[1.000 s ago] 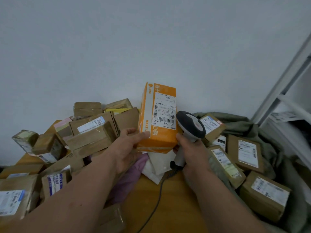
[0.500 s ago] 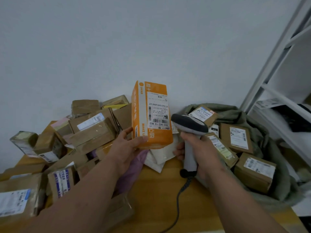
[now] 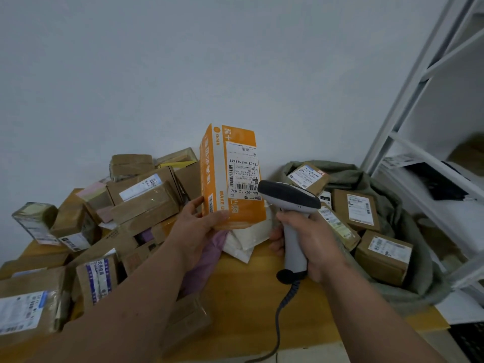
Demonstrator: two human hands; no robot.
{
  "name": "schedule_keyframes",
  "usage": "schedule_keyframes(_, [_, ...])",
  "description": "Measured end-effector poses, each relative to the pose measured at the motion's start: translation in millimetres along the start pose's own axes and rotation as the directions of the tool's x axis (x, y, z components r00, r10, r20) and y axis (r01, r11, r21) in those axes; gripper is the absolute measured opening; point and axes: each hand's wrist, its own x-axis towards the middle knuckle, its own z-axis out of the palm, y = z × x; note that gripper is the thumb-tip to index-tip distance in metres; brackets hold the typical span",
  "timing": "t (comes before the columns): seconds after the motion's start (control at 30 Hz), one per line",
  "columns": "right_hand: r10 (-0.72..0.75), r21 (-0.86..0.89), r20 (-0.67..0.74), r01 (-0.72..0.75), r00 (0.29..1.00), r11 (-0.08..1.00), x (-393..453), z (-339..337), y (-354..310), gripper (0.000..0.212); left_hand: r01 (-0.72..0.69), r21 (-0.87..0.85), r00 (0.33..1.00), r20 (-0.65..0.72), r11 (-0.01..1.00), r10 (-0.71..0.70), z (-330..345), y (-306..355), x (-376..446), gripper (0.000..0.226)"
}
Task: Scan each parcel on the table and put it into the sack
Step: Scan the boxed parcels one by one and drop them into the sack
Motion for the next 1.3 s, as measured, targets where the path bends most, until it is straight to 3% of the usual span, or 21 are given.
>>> schedule_keyframes(0.67, [-0.005,-0.019,-0.008,0.005,1.000,1.000,-6,-11,8,0.007,-0.037,0.026,0.999,0.023,0.999,0.036,0,-7,2,0.095])
schedule_keyframes(0.93, [0.003,0.038,-0.175,0.004,0.985,0.999,7,-28,12,0.010,0.000,0.049,0.999,0.050,0.999,-0.003,23,-3,11,0.092])
schedule_keyframes(1.07, [-0.020,0.115,-0.314,0.059,0.949,0.992,16,-50,8,0.010,0.017,0.165,0.992,0.123,0.986,-0.038,53,0,19,0.109])
schedule_keyframes(1.2, [-0.012,0.164,-0.385,0.081,0.923,0.983,28,-80,6,0.022,0.053,0.340,0.978,0.174,0.939,-0.118,94,-4,34,0.077])
schedule_keyframes(1.3, [0.010,0.225,-0.397,0.086,0.918,0.970,37,-108,4,0.022,0.070,0.442,0.960,0.215,0.894,-0.181,136,-14,41,0.067])
